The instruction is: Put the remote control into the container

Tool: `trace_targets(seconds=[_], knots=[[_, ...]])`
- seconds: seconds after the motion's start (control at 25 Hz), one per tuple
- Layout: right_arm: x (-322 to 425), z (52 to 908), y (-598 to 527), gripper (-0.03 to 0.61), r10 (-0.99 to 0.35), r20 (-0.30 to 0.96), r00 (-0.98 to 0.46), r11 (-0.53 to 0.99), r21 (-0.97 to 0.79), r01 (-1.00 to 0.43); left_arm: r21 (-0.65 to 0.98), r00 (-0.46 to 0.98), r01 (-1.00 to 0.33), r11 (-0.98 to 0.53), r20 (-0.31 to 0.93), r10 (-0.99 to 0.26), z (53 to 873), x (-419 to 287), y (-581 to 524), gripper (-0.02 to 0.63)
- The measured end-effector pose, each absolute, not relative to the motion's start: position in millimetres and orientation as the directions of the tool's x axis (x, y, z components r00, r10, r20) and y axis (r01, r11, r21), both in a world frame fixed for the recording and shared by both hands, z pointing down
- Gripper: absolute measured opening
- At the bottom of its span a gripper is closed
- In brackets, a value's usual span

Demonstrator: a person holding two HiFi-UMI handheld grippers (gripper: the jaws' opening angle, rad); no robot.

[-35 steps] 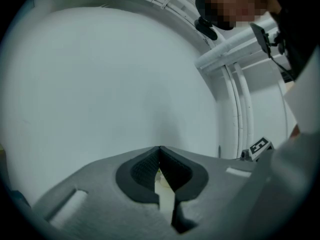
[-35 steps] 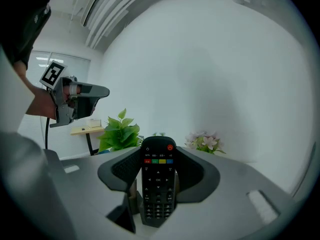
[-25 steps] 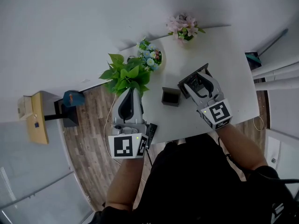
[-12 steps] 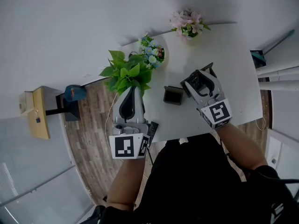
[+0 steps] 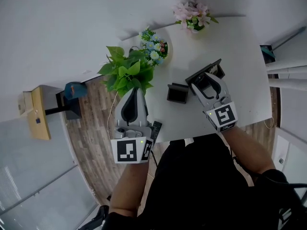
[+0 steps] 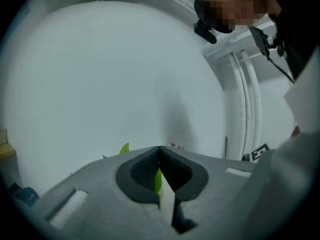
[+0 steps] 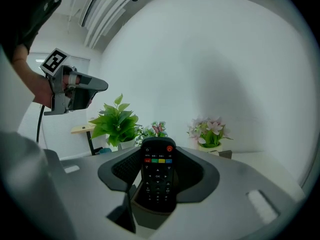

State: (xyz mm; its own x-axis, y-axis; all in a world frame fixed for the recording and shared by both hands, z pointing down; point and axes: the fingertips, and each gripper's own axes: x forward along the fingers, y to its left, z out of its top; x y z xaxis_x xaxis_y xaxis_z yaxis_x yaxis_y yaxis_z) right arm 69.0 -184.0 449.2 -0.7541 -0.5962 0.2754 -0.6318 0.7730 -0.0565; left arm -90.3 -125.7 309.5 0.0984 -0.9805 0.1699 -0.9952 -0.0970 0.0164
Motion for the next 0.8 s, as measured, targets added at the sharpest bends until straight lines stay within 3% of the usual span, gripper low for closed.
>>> trace_targets(seconds=[0.68,0.8], knots=[[68,489,-182,0.216,-0.592,0.362,-0.72,0.762,-0.039,-0.646,0.045,0.078,-0.997,-0.07,0.217,-0.973,340,-106,-110,0.0],[68,485,-181,0.269,-0.605,0.358,-0.711,0.754,-0.029,-0.656,0.052,0.073,-0.997,-0.064,0.21,-0.975,340,-112,-105,0.0]])
